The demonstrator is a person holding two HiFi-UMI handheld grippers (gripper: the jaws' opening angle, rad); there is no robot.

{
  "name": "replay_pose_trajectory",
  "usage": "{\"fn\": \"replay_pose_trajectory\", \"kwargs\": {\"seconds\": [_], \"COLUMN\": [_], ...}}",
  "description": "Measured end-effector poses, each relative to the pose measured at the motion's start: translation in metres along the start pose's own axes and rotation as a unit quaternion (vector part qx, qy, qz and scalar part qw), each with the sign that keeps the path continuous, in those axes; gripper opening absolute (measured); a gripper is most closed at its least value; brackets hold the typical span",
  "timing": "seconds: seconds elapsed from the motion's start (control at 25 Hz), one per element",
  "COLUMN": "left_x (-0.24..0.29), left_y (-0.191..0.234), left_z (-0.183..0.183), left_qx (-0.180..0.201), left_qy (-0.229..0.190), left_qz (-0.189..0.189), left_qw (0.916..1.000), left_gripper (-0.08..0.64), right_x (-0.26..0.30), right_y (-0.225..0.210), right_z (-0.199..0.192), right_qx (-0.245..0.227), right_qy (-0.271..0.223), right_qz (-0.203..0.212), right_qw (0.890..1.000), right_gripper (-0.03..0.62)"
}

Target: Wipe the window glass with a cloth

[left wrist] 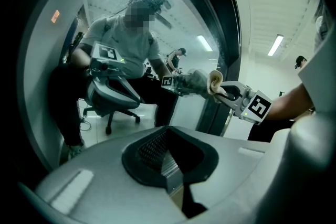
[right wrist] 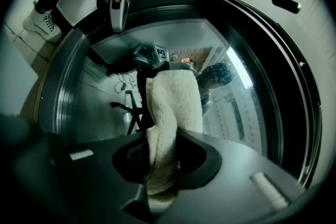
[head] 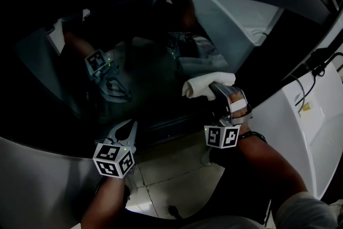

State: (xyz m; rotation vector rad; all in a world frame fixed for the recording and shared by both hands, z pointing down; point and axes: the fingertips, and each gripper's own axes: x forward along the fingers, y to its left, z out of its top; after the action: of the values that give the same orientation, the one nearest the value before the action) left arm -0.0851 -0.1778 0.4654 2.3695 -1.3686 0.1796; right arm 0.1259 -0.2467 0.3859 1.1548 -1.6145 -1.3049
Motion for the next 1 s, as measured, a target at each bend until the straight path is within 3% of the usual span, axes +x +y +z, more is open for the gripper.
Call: {"fn": "replay_pose_trajectory", "kwargs": {"seconds": [1.0], "left_x": [0.000], "left_y": [-0.009], "left_z": [0.007], "left_qx": [0.019], "left_qy": [0.003], "left_qz": [-0.008], "left_qw": [0.9998], "left_gripper": [0.017], "right_x": [-0.002], "right_y": [0.017], "right_z": [0.009], "right_qx": [0.009], "right_qy": [0.008], "right_qz": [0.034], "right_qw": [0.999], "right_gripper": [0.078]}}
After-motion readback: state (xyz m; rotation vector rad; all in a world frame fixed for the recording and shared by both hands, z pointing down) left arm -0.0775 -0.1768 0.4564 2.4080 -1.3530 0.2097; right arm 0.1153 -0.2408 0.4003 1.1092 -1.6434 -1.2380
